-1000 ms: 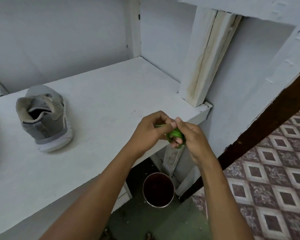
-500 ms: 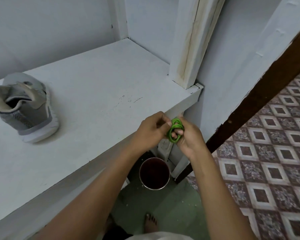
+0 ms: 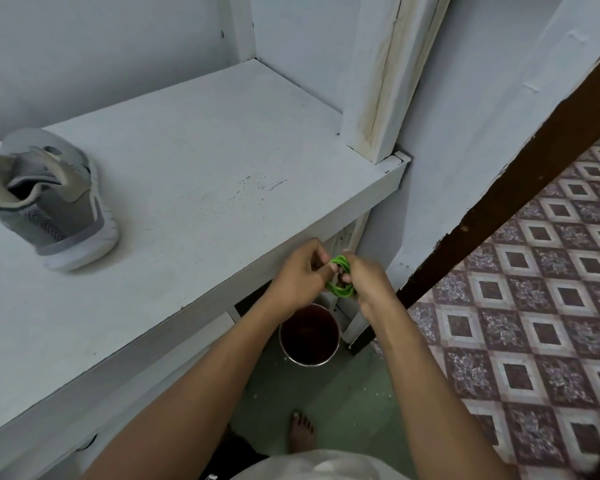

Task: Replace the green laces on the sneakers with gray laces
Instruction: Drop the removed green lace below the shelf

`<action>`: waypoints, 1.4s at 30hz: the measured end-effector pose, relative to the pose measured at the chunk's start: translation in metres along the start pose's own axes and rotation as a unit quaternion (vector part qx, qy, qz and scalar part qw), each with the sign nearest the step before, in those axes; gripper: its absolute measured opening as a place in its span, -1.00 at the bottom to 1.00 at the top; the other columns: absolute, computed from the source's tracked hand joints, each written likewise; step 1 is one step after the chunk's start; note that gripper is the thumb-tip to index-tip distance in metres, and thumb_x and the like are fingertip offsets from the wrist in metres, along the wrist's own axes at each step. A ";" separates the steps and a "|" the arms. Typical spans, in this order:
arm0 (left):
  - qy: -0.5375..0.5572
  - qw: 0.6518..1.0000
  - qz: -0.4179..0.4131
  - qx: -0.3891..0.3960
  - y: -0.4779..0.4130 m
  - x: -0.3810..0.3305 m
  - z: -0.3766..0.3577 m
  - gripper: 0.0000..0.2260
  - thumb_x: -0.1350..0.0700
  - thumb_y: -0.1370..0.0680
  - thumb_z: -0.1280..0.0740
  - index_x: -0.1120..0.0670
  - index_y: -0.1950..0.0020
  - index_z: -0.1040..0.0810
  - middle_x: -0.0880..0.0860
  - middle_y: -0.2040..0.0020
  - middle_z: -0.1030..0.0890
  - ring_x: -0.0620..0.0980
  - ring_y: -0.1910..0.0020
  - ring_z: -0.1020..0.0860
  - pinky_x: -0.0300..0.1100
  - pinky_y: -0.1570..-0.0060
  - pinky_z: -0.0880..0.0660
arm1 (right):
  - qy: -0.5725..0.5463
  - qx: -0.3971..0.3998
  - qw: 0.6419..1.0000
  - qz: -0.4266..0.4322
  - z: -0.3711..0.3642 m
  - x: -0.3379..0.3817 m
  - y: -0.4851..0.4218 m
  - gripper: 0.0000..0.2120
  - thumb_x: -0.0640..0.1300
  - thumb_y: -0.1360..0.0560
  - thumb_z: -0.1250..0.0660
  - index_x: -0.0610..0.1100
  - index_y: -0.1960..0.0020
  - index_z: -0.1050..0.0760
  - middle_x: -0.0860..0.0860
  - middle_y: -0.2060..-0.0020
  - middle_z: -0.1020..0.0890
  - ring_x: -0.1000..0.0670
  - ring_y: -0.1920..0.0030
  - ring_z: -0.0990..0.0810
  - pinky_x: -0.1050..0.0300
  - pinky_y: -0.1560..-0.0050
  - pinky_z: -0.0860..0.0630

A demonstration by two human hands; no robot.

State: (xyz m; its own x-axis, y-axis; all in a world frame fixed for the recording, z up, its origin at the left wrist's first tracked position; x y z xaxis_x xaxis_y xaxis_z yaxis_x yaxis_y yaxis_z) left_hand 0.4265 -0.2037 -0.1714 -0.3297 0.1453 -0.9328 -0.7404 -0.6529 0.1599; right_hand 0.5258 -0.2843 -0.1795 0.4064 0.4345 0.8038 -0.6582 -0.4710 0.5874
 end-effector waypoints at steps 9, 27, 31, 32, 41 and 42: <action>-0.037 0.983 0.175 -0.032 0.002 0.046 -0.005 -0.90 0.20 -0.56 -0.38 0.21 0.06 -0.51 0.22 0.04 -0.62 0.07 0.10 -0.63 -0.06 0.14 -0.65 | 0.017 0.045 0.995 -0.090 0.009 -0.040 -0.012 -0.73 -0.15 -0.66 -0.14 -0.29 -0.19 -0.51 -0.17 0.06 -0.63 -0.08 0.15 -0.59 0.12 0.22 -0.57; -0.217 0.976 0.004 0.014 0.018 -0.060 0.027 -0.68 0.28 -0.62 -0.11 0.24 -0.29 -0.53 0.21 -0.27 -0.58 0.17 -0.29 -0.50 -0.10 -0.20 -0.42 | 0.058 -0.025 0.975 0.213 -0.004 0.047 0.027 -0.77 -0.18 -0.59 -0.19 0.01 0.13 -0.58 0.05 0.14 -0.70 0.03 0.04 -0.68 0.02 -0.10 -0.61; -0.148 0.984 -0.045 -0.084 0.032 -0.085 0.068 -0.70 0.25 -0.65 -0.11 0.12 -0.24 -0.58 0.09 -0.19 -0.62 0.08 -0.23 -0.56 0.03 -0.28 -0.46 | 0.028 0.011 0.958 0.287 -0.025 0.088 0.057 -0.77 -0.20 -0.59 -0.18 -0.04 0.09 -0.60 0.05 0.13 -0.71 0.06 0.06 -0.68 0.11 -0.02 -0.62; -0.124 0.985 -0.049 -0.109 0.035 -0.086 0.079 -0.68 0.24 -0.65 -0.11 0.12 -0.31 -0.56 0.06 -0.25 -0.61 0.03 -0.23 -0.56 0.03 -0.29 -0.47 | 0.020 0.023 0.954 0.300 -0.032 0.096 0.064 -0.77 -0.20 -0.59 -0.18 -0.04 0.08 -0.60 0.04 0.12 -0.71 0.06 0.06 -0.68 0.13 0.00 -0.62; -0.015 0.928 -0.028 -0.372 0.114 -0.087 0.228 -0.71 0.30 -0.65 -0.13 0.11 -0.20 -0.61 -0.03 -0.09 -0.65 -0.21 -0.03 -0.62 -0.26 -0.07 -0.58 | 0.047 0.223 0.902 0.368 -0.164 0.139 0.126 -0.79 -0.17 -0.60 -0.20 -0.06 0.08 -0.61 0.03 0.13 -0.72 0.05 0.11 -0.69 0.05 -0.04 -0.65; -0.009 0.915 -0.030 -0.402 0.129 -0.085 0.248 -0.72 0.28 -0.64 -0.15 0.09 -0.16 -0.63 -0.03 -0.05 -0.66 -0.21 0.00 -0.63 -0.24 -0.05 -0.59 | 0.049 0.249 0.894 0.368 -0.186 0.141 0.136 -0.79 -0.17 -0.59 -0.21 -0.06 0.09 -0.61 0.04 0.15 -0.72 0.04 0.12 -0.69 0.01 -0.05 -0.65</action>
State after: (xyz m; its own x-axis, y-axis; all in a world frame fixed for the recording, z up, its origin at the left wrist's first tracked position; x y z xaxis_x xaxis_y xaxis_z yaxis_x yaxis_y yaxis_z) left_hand 0.2138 -0.1156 0.0084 -0.3175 0.2074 -0.9253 -0.0907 -0.9780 -0.1881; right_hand 0.3762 -0.1445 -0.0039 -0.0945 -0.0813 0.9922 -0.3519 -0.9296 -0.1097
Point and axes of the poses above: each hand's wrist, its own y-axis away from the middle knuckle, its own z-axis out of the back of the hand, x = y × z, the point moved 2 cm from there along -y, towards the middle knuckle
